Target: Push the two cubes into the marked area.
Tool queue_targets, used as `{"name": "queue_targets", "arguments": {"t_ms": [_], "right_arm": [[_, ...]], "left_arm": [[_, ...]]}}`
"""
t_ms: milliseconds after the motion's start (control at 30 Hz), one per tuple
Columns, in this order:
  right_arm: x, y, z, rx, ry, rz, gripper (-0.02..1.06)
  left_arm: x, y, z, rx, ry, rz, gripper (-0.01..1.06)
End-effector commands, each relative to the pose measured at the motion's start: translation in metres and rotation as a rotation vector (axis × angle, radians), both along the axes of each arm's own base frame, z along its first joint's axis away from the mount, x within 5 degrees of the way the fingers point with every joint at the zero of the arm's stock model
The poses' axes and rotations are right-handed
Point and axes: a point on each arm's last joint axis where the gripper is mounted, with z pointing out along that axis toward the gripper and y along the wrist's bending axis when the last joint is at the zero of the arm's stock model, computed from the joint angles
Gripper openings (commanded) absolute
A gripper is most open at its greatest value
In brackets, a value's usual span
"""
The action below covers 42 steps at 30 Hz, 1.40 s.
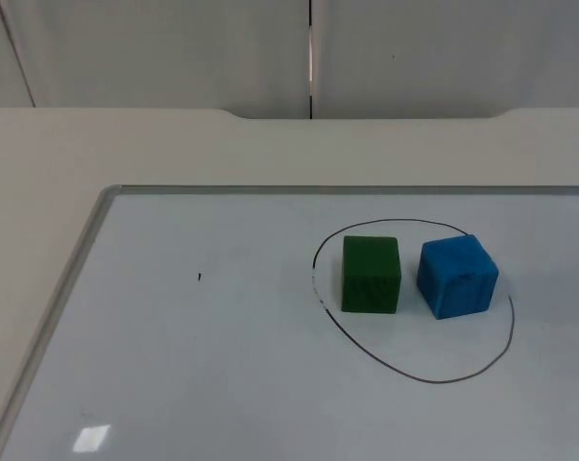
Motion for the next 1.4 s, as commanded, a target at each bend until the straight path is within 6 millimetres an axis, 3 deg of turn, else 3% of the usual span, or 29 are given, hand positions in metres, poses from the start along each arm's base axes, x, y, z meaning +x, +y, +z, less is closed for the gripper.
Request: {"name": "queue_targets", "arguments": {"t_ms": [0, 200, 567, 900, 1367], "right_arm": [[-0.013, -0.002, 0.0, 0.005, 0.009, 0.015, 0.0], [-0.04, -0.008, -0.002, 0.03, -0.021, 0.014, 0.0], [-0.083, -0.02, -0.038, 0.075, 0.031, -0.016, 0.0], [-0.115, -0.032, -0.043, 0.045, -0.017, -0.039, 0.0], [-0.135, -0.048, -0.064, 0.02, 0.042, -0.166, 0.0]], "left_arm": [[0.001, 0.001, 0.0, 0.006, -0.014, 0.008, 0.0], [0.001, 0.001, 0.0, 0.006, -0.014, 0.008, 0.0], [0.001, 0.001, 0.0, 0.006, -0.014, 0.008, 0.0], [0.001, 0.001, 0.0, 0.006, -0.014, 0.008, 0.0], [0.001, 0.001, 0.0, 0.006, -0.014, 0.008, 0.0]]}}
